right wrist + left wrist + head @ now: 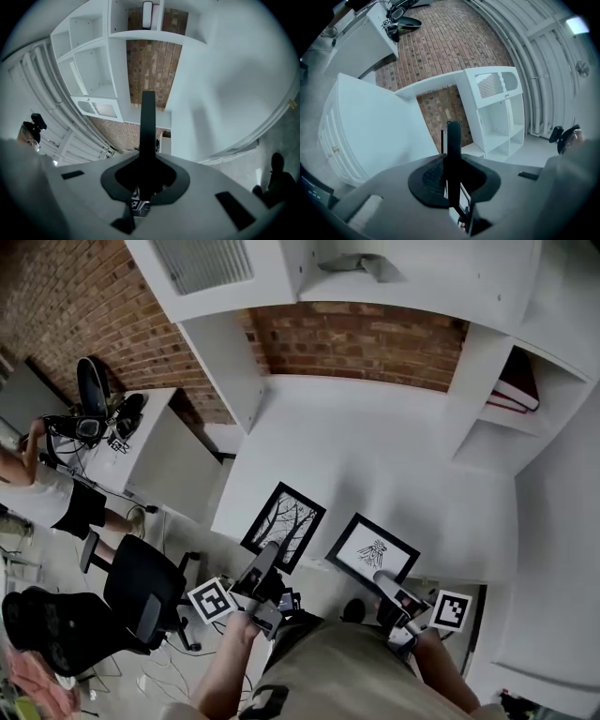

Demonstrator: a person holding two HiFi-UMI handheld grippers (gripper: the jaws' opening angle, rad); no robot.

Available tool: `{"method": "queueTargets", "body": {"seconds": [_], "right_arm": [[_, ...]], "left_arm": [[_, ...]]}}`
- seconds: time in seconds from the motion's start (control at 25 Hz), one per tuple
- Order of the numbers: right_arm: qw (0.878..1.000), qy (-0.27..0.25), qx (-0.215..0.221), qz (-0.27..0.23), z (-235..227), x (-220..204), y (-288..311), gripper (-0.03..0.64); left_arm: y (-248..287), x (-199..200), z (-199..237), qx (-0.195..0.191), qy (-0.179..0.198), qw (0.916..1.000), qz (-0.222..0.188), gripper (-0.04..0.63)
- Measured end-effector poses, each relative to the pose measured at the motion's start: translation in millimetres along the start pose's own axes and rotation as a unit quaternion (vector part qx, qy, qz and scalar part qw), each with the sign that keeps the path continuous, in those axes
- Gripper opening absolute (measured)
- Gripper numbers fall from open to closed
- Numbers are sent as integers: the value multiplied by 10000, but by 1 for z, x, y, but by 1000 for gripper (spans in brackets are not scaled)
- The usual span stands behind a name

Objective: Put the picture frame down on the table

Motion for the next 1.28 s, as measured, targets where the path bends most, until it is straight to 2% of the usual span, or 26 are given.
{"method": "queueTargets", "body": {"seconds": [0.16, 0.4, 0.56, 0.72, 1.04, 1.2, 1.28], "right_arm": [[9999, -6, -93, 77, -5, 0, -7, 17], [9997, 25, -128, 217, -14, 4, 1, 17], [9994, -156, -144, 283, -17, 11, 20, 17], [9995, -152, -212, 185, -17, 16, 44, 17], [9982, -111, -591, -13, -11, 26, 84, 17], [9959, -162, -887, -67, -11, 18, 105, 18], [9950, -287, -961, 9, -14, 11, 117, 18]], "left_arm": [[4, -4, -2, 96, -170, 9998, 12, 41], [4, 4, 9, 415, -165, 9989, -101, 41], [7, 22, 20, 530, -78, 9985, -113, 41], [16, 45, 36, 482, -166, 9986, -135, 41], [53, 76, 73, 282, -522, 9982, 7, 41], [60, 88, 93, 94, -914, 9957, 76, 41], [59, 92, 110, 186, -1167, 9929, 126, 41]]}}
Point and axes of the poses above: the fingertips, and each gripper's own axes: y forward along the fingers, z to its left, x out of its top, the point moved 3 cm from there along -y, backward along the fingers, and after that the axes turned 4 degrees about -z, right-handed, at the moved point
